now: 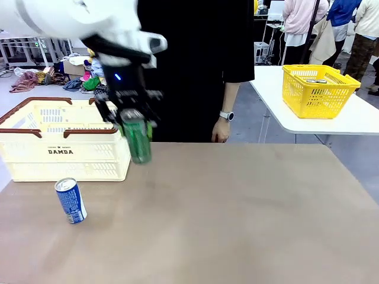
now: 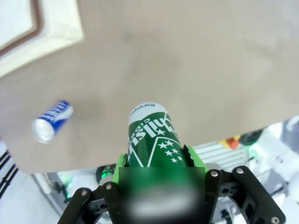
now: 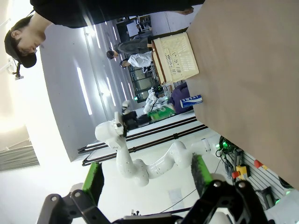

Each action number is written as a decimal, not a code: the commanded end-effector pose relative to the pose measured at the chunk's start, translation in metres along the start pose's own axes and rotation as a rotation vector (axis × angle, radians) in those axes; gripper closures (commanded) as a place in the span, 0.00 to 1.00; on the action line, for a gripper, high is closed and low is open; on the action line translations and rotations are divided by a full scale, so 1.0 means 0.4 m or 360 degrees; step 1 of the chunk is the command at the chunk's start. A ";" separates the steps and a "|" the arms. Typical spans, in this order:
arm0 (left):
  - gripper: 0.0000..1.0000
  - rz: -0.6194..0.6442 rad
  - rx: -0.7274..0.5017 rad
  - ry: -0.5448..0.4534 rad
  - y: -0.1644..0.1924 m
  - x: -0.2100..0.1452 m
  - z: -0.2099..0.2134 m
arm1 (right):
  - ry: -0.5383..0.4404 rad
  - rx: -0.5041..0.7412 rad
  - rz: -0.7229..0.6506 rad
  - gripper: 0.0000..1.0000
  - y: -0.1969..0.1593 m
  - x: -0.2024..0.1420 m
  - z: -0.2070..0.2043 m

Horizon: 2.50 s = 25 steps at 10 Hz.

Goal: Place the drinks into the Shopping basket.
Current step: Pick up one drink and place it into the Shopping basket.

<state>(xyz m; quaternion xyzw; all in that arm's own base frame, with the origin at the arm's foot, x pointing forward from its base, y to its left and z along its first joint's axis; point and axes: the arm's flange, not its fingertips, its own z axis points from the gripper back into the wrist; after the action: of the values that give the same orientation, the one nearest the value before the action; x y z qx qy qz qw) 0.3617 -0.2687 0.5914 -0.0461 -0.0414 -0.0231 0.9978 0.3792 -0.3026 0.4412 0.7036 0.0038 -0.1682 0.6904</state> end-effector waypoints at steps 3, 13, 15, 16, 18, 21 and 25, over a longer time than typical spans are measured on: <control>1.00 0.0065 0.0051 -0.0218 0.270 0.293 0.170 | 0.0017 -0.0014 -0.0006 0.00 0.008 -0.007 0.003; 1.00 0.0135 0.0068 -0.0006 0.472 0.478 -0.081 | 0.0017 -0.0014 -0.0006 0.00 0.008 -0.007 0.003; 1.00 0.0179 0.0043 0.0040 0.470 0.475 -0.092 | 0.0017 -0.0014 -0.0006 0.00 0.008 -0.007 0.003; 1.00 0.0218 0.0099 0.0015 0.496 0.529 -0.140 | 0.0017 -0.0014 -0.0006 0.00 0.008 -0.007 0.003; 1.00 0.0138 0.0079 -0.0021 0.544 0.587 -0.225 | 0.0017 -0.0014 -0.0006 0.00 0.008 -0.007 0.003; 1.00 0.0115 0.0068 0.0125 0.588 0.628 -0.352 | 0.0017 -0.0014 -0.0006 0.00 0.008 -0.007 0.003; 1.00 0.0165 0.0064 0.0209 0.618 0.644 -0.452 | 0.0017 -0.0014 -0.0006 0.00 0.008 -0.007 0.003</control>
<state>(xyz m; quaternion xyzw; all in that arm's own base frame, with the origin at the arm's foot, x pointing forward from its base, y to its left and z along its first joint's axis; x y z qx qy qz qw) 0.6418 -0.0517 0.3939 -0.0195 0.0329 0.0331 0.9987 0.3791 -0.3027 0.4413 0.7036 0.0037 -0.1682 0.6903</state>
